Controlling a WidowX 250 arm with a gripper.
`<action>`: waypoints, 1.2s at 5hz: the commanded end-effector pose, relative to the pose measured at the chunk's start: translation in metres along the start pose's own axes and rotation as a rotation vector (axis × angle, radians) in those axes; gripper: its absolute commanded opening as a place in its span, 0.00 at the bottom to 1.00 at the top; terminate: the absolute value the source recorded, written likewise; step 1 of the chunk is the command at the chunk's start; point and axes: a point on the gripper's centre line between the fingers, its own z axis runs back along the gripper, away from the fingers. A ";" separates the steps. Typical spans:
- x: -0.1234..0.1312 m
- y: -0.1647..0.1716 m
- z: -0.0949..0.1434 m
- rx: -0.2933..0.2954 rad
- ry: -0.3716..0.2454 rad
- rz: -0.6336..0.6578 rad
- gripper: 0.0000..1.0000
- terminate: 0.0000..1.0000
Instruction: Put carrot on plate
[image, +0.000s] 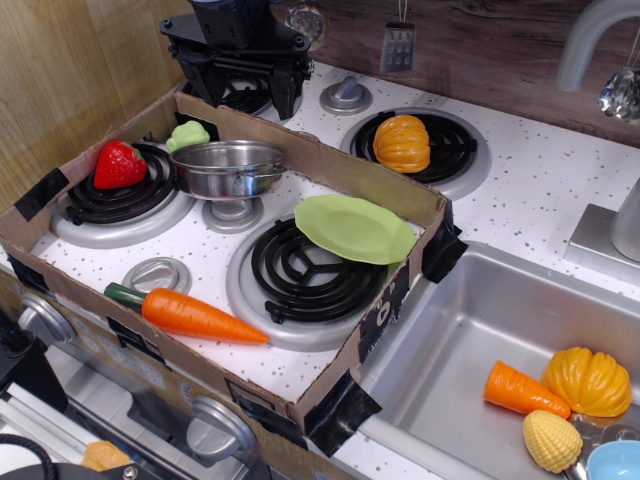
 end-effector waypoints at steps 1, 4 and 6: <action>0.000 0.000 0.000 0.000 0.000 0.000 1.00 0.00; -0.065 -0.018 0.015 -0.074 -0.303 -0.645 1.00 0.00; -0.114 -0.028 -0.008 -0.150 -0.189 -0.888 1.00 0.00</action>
